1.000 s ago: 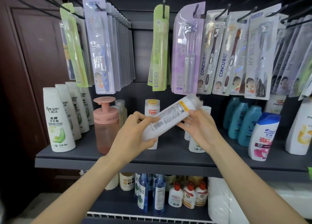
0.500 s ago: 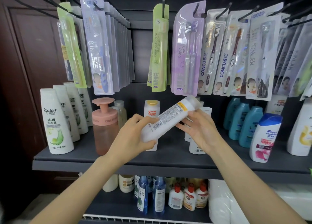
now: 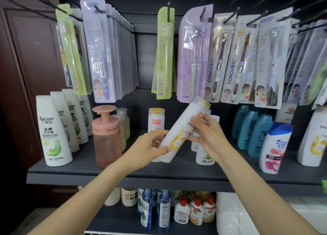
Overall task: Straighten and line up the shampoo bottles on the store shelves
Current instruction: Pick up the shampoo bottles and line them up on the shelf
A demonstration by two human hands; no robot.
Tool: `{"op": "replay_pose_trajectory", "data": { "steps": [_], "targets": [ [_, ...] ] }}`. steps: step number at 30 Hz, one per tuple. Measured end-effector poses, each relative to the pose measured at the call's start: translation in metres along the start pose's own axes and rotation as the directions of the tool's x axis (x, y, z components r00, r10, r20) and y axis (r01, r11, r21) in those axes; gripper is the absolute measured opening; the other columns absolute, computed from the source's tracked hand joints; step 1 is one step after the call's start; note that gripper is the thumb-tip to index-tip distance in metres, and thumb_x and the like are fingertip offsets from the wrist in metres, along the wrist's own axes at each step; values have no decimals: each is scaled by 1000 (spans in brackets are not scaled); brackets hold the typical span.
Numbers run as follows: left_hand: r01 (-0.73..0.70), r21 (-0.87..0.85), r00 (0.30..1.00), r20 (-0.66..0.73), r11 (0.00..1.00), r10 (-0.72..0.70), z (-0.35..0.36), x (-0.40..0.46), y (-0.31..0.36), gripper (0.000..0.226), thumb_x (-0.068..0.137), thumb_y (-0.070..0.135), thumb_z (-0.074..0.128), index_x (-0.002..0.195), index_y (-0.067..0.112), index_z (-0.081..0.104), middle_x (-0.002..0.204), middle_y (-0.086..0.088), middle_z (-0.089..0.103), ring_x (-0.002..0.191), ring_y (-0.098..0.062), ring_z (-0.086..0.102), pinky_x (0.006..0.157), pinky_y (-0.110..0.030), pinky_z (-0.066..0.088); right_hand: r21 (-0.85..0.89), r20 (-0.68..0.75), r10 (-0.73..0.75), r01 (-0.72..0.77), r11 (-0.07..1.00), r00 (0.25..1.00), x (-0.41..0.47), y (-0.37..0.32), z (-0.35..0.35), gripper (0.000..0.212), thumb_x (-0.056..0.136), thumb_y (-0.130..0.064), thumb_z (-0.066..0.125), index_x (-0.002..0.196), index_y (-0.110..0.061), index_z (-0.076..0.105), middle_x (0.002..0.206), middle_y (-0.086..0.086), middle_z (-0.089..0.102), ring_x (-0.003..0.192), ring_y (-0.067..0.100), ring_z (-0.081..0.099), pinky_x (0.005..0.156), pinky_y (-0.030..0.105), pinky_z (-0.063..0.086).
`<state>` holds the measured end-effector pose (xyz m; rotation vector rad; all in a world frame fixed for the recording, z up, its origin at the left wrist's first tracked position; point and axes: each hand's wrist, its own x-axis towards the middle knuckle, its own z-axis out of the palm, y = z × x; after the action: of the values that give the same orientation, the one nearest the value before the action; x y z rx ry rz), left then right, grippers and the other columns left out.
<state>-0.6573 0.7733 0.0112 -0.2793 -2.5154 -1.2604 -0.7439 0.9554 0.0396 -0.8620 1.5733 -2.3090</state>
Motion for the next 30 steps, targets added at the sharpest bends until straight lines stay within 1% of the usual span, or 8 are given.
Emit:
{"op": "replay_pose_trajectory", "data": {
  "steps": [3, 7, 10, 14, 18, 22, 26, 30],
  "targets": [
    [-81, 150, 979, -173, 985, 106, -3, 6, 7, 28, 84, 15, 66, 105, 32, 60, 100, 11, 65, 91, 0, 60, 81, -13, 46, -192, -112, -27, 5, 981, 993, 2, -5, 3, 26, 83, -14, 68, 109, -11, 64, 91, -4, 72, 84, 10, 70, 62, 28, 57],
    [-84, 296, 874, -437, 951, 213, -18, 17, 10, 29, 84, 10, 62, 109, 25, 60, 101, 11, 57, 95, -3, 55, 82, -16, 43, -341, -184, -18, -47, 939, 983, 6, 0, 2, 29, 80, -15, 73, 108, -12, 66, 94, -5, 70, 82, 6, 69, 66, 28, 58],
    [-33, 418, 887, -407, 908, 220, -28, 28, 3, 39, 84, 14, 62, 122, 23, 55, 115, 8, 51, 108, -10, 48, 88, -22, 39, -391, -228, -20, -73, 917, 973, 15, 11, 2, 22, 79, -16, 75, 99, -17, 68, 91, -6, 70, 86, 9, 68, 75, 35, 57],
    [16, 424, 914, -374, 905, 159, -31, 43, -5, 46, 85, 15, 63, 129, 24, 52, 127, 5, 51, 116, -13, 48, 95, -23, 38, -463, -235, -38, -77, 883, 971, 30, 22, 7, 26, 77, -17, 77, 101, -17, 67, 89, -9, 68, 85, 7, 65, 66, 24, 51],
    [9, 418, 905, -390, 909, 170, -34, 51, -7, 37, 85, 14, 65, 121, 20, 59, 120, 3, 56, 107, -11, 53, 91, -19, 38, -497, -234, -20, -102, 862, 972, 49, 36, 5, 26, 76, -17, 77, 100, -15, 67, 90, -5, 69, 85, 10, 66, 65, 23, 51],
    [-19, 368, 899, -401, 930, 177, -34, 53, -13, 36, 82, 14, 68, 117, 20, 61, 116, 5, 58, 97, -9, 58, 88, -20, 46, -521, -264, -47, -101, 847, 963, 74, 51, 4, 23, 73, -17, 80, 92, -17, 66, 88, -1, 70, 86, 17, 68, 69, 32, 55],
    [-37, 333, 886, -425, 942, 185, -33, 52, -20, 40, 79, 15, 71, 117, 22, 61, 115, 10, 56, 90, -5, 57, 77, -5, 42, -523, -277, -69, -90, 847, 958, 99, 62, 10, 24, 72, -19, 81, 91, -20, 66, 94, 4, 71, 89, 21, 68, 82, 45, 56],
    [-46, 340, 880, -431, 939, 199, -33, 54, -23, 40, 78, 16, 73, 116, 23, 61, 112, 15, 53, 86, 0, 54, 75, 2, 39, -529, -278, -62, -99, 843, 959, 117, 69, 16, 28, 74, -18, 79, 99, -15, 68, 97, 5, 71, 88, 18, 68, 79, 37, 56]
  ]
}}
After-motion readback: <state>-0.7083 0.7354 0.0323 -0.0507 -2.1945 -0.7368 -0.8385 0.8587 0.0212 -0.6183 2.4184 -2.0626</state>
